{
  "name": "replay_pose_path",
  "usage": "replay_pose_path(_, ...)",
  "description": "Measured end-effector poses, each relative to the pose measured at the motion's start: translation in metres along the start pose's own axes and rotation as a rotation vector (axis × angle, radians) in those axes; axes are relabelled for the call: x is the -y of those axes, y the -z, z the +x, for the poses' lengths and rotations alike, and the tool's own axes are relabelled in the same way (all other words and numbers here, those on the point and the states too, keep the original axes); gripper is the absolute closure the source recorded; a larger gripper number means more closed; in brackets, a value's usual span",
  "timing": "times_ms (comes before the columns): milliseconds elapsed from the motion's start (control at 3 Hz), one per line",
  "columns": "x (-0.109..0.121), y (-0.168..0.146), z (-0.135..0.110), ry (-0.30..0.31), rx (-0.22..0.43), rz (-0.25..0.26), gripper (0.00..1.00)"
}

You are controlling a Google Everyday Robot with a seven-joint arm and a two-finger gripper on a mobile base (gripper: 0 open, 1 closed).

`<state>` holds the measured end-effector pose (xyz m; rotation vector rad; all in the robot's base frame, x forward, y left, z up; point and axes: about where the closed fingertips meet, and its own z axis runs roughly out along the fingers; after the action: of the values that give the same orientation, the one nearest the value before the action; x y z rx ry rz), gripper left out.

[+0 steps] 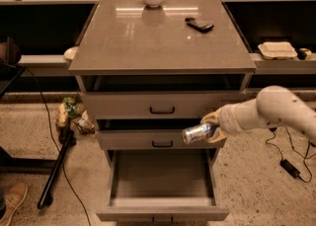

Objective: Pick redbull can from bottom drawer and place on counter

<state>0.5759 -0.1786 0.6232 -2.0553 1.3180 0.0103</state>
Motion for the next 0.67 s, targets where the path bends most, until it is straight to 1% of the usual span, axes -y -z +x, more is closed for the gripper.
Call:
replay_pose_path(333, 0.043, 0.044, -0.036, 0.105, 0.046, 0.031, 1.00)
replay_pose_path(667, 0.066, 0.073, -0.060, 0.256, 0.012, 0.048, 1.00)
